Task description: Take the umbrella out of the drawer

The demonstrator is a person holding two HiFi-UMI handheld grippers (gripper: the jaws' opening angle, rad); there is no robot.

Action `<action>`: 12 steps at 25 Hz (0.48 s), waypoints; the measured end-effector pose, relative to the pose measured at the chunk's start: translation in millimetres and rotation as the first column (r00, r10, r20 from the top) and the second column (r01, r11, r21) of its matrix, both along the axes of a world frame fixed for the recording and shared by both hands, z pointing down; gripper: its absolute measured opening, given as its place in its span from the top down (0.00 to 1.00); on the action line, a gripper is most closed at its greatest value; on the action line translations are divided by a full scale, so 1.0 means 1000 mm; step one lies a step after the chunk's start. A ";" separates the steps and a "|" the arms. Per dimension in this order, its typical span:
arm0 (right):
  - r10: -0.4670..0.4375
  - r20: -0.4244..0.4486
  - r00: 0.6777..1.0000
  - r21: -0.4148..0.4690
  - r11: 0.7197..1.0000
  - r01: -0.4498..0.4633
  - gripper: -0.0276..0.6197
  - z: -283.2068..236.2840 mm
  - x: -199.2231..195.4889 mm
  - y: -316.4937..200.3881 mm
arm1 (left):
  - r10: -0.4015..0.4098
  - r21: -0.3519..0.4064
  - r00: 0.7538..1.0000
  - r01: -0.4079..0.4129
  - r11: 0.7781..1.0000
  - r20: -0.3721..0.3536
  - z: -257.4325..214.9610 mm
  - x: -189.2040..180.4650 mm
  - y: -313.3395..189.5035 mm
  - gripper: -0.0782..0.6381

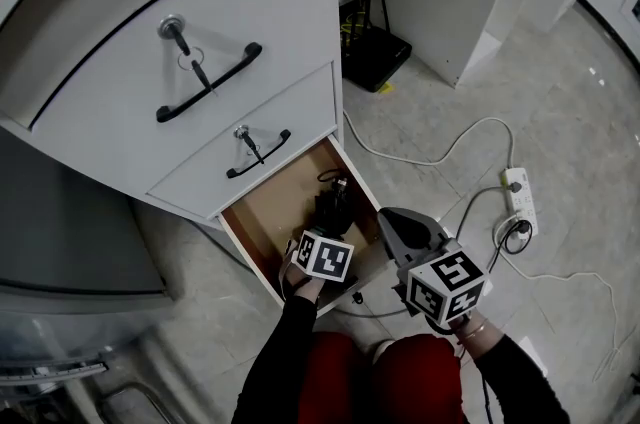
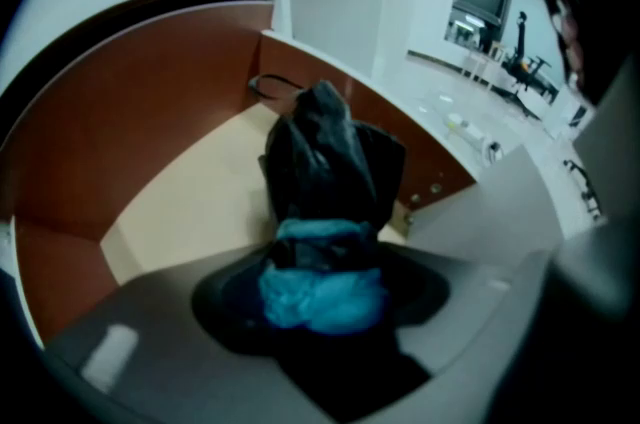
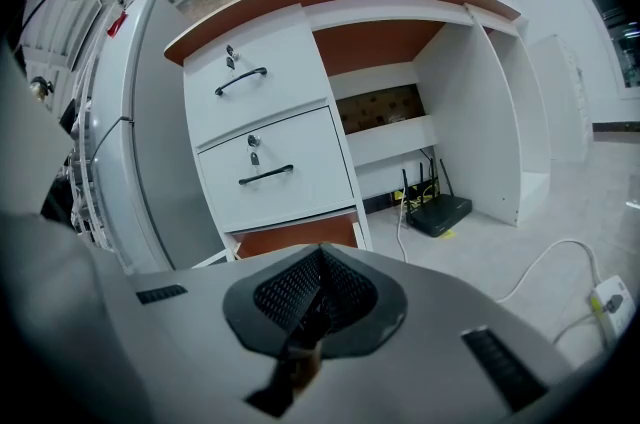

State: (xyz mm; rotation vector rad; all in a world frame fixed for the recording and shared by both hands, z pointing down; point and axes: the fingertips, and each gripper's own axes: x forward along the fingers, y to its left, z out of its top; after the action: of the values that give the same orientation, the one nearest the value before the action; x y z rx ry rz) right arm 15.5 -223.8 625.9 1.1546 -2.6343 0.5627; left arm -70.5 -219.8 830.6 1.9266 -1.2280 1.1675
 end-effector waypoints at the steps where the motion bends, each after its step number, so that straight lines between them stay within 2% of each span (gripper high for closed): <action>1: 0.003 -0.001 1.000 0.003 1.000 -0.003 0.96 -0.001 0.001 0.000 | 0.001 0.019 1.000 0.000 1.000 -0.010 -0.007 0.000 0.000 0.52; 7: 0.016 0.002 1.000 0.029 0.999 -0.016 0.96 -0.013 0.001 0.002 | 0.002 0.136 0.998 0.006 0.991 -0.060 -0.052 -0.003 0.003 0.52; 12: 0.021 0.010 1.000 0.047 0.999 -0.021 0.96 -0.025 -0.002 0.004 | 0.021 0.238 0.996 0.000 0.971 -0.084 -0.094 -0.006 0.001 0.52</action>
State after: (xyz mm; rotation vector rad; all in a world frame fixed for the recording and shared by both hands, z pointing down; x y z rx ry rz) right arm 13.6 -219.9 601.3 1.1969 -2.6601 0.5133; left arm -76.1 -218.9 736.7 2.1362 -1.3639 0.9668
